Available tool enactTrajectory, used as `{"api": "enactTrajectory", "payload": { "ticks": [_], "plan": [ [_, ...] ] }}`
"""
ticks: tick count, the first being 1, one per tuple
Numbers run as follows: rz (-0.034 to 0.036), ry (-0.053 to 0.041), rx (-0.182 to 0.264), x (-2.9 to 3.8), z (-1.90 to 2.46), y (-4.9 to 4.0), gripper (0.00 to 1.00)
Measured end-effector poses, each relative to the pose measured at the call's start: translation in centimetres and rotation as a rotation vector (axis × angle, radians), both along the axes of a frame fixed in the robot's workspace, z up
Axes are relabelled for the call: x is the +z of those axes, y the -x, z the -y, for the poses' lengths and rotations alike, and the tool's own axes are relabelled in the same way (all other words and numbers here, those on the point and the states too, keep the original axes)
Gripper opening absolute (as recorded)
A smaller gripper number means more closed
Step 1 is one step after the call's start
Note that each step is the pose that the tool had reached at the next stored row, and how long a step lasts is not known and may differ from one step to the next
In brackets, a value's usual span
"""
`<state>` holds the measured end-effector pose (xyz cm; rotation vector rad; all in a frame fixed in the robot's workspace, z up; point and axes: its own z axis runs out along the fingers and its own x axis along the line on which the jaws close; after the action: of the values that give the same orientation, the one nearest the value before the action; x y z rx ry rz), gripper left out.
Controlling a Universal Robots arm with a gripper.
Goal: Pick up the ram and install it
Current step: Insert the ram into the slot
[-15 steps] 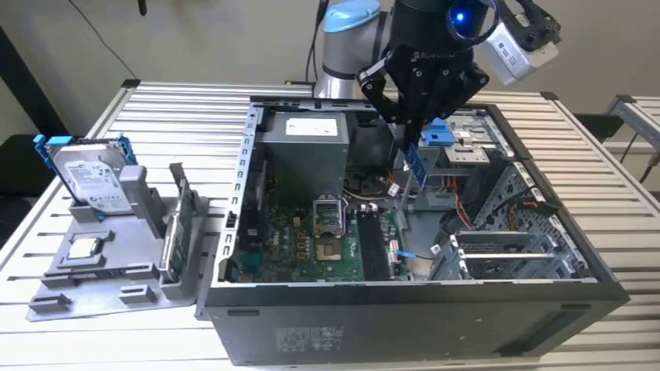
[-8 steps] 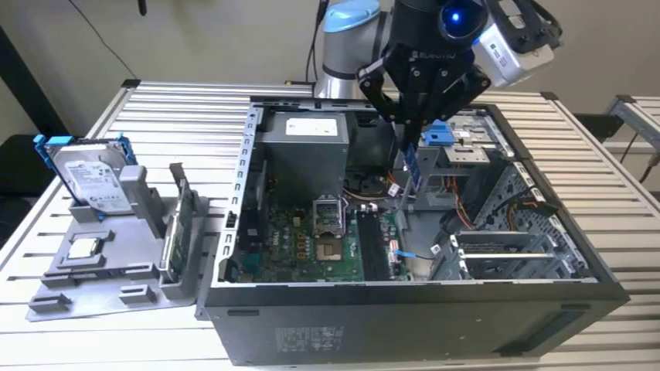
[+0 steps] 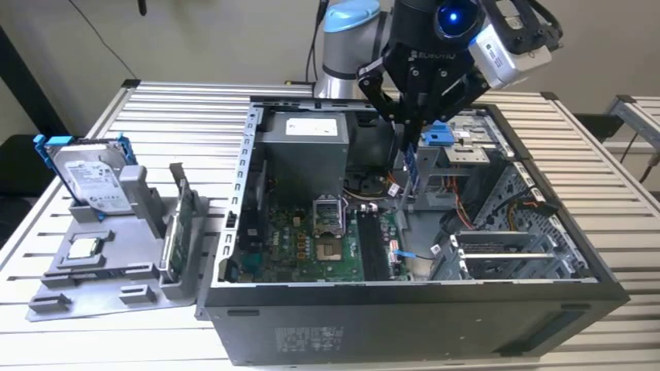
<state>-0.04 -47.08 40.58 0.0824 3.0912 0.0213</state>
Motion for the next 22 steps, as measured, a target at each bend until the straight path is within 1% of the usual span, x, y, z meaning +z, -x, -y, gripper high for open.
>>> {"api": "enactTrajectory", "payload": {
  "ticks": [1, 2, 3, 6, 7, 10, 16, 17, 22],
  "plan": [
    [-0.0004, 0.0011, 0.0, 0.0, -0.01, 0.0, 0.15],
    [-0.0041, 0.0063, 0.0, 0.0, -0.02, 0.0, 0.15],
    [-0.009, 0.0093, 0.0, -0.01, -0.01, -0.01, 0.15],
    [-0.0248, 0.0096, 0.0, -0.02, -0.01, -0.18, 0.15],
    [-0.0262, 0.0094, 0.0, -0.05, -0.01, -0.24, 0.15],
    [-0.0271, 0.0089, 0.004, -0.28, 0.0, -0.33, 0.15],
    [-0.0288, 0.0093, 0.024, -1.15, -0.01, -0.42, 0.15],
    [-0.03, 0.0092, 0.027, -1.28, -0.01, -0.47, 0.15],
    [-0.0446, 0.0093, 0.032, -1.81, -0.01, -0.81, 0.15]
  ]
}}
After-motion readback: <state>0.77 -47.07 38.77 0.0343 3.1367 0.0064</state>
